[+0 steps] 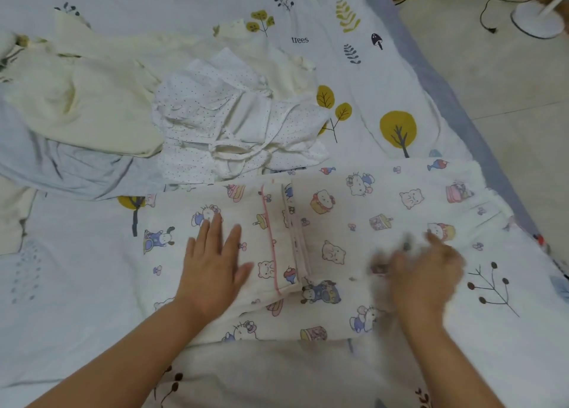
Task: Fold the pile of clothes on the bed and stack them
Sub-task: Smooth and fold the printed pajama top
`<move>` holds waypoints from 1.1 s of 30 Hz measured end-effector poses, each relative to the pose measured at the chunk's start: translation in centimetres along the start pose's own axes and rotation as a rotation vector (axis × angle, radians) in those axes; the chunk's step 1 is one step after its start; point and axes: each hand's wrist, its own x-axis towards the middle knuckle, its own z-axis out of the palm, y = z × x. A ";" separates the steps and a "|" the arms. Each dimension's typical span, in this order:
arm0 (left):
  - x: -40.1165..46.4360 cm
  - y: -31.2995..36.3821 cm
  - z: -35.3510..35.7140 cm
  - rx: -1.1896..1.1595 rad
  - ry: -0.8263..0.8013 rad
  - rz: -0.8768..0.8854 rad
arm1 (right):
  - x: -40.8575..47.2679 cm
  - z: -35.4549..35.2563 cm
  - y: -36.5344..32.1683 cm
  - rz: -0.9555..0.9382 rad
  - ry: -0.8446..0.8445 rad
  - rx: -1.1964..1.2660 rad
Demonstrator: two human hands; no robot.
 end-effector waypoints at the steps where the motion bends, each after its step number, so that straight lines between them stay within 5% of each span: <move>1: -0.1 0.1 0.4 0.003 -0.016 -0.010 | 1.5 -1.0 1.1 0.132 0.076 0.018; 5: -0.3 0.1 0.8 -0.002 -0.030 -0.033 | 6.5 -3.2 5.0 0.564 0.000 0.342; 10: -0.8 0.0 0.6 -0.048 -0.041 -0.026 | 9.3 -3.8 4.3 0.762 -0.295 0.888; 22: -1.0 -0.7 -3.4 -0.679 0.004 -0.164 | -3.7 -3.2 -6.5 -0.377 -0.249 0.635; 28: -1.1 -1.1 -5.1 -1.054 -0.085 -0.333 | -9.4 2.6 -5.7 -0.905 -0.525 0.039; 33: 0.4 -0.5 -4.6 -1.089 -0.094 -0.389 | -10.2 3.9 -5.5 -0.979 -0.585 -0.168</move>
